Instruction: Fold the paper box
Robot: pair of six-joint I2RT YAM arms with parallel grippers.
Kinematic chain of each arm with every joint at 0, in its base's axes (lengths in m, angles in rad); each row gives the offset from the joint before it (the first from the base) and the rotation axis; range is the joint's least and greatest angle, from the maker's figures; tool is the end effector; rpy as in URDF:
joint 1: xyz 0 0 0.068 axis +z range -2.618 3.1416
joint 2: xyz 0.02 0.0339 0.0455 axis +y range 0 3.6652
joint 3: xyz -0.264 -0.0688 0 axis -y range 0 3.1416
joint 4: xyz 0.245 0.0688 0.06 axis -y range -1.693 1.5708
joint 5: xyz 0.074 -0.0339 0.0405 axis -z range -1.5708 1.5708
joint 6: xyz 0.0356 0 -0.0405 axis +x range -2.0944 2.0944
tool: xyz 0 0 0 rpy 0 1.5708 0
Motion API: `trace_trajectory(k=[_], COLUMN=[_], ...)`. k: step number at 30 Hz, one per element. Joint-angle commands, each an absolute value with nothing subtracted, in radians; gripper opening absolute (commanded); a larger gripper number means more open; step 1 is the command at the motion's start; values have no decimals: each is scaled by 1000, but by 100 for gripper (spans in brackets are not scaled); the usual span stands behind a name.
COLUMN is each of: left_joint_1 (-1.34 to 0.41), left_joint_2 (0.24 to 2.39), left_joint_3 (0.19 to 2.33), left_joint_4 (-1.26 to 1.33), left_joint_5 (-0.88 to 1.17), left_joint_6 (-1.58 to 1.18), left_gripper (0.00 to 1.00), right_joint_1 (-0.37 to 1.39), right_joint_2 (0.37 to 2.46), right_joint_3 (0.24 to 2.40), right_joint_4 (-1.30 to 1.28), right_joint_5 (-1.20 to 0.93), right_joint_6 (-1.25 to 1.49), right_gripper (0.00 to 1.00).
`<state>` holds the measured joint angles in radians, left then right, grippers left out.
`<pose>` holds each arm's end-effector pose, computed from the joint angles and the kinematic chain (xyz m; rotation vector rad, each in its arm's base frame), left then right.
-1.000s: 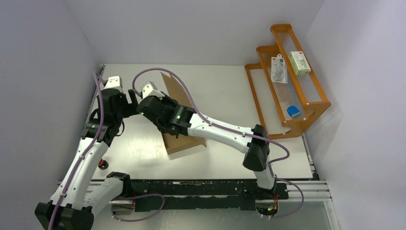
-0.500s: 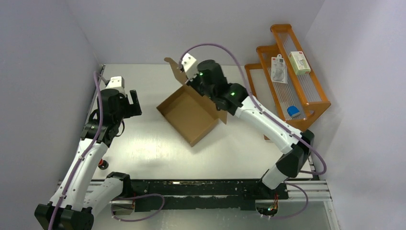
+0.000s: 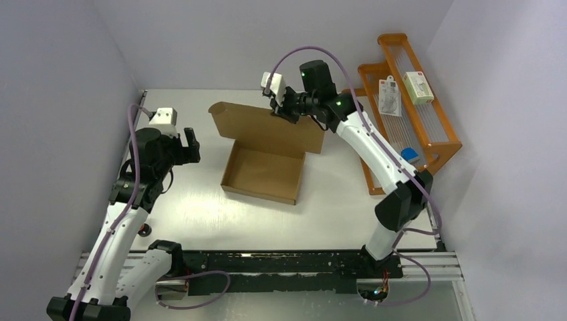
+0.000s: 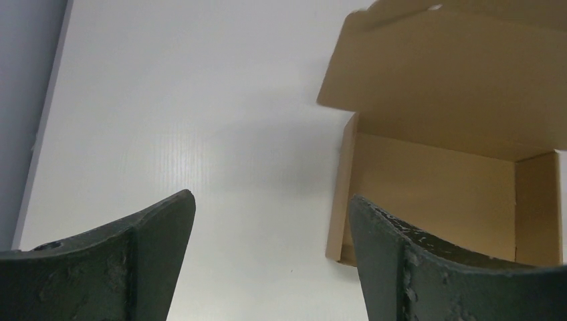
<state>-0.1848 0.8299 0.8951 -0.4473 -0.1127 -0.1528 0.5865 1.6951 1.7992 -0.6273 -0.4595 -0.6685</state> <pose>0.1815 -0.0299 0.3433 -0.0432 1.9516 -0.1130 0.3093 0.2245 0.4077 -1.4235 1.4924 0.4292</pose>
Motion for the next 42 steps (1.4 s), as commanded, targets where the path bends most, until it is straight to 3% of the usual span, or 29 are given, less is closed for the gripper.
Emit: trace_trajectory(k=[1, 5, 9, 11, 16, 28, 33, 42], left_joint_1=[-178, -176, -176, -176, -175, -175, -175, -175], left_joint_2=[833, 911, 998, 1037, 1154, 1276, 1340, 1352], left_joint_3=[928, 985, 1069, 1109, 1267, 1325, 1388, 1366], left_joint_4=[-371, -357, -375, -372, -442, -441, -490, -485], left_joint_5=[-35, 49, 102, 124, 147, 260, 360, 326], left_joint_6=[-94, -48, -21, 19, 120, 288, 298, 339], left_gripper=[89, 91, 90, 90, 88, 87, 81, 78], right_joint_1=[546, 540, 536, 536, 536, 540, 541, 538], right_joint_2=[1769, 1812, 1818, 1800, 1720, 1447, 1373, 1298], right_joint_3=[1896, 1927, 1952, 1947, 1906, 1617, 1503, 1329], right_joint_4=[-726, -726, -705, -664, -588, -510, -491, -443], right_joint_5=[-669, -676, -648, -612, -471, -141, -133, -98], right_joint_6=[-770, -776, -758, -726, -603, -257, -196, -248], right_gripper=[0, 4, 26, 43, 58, 60, 60, 60])
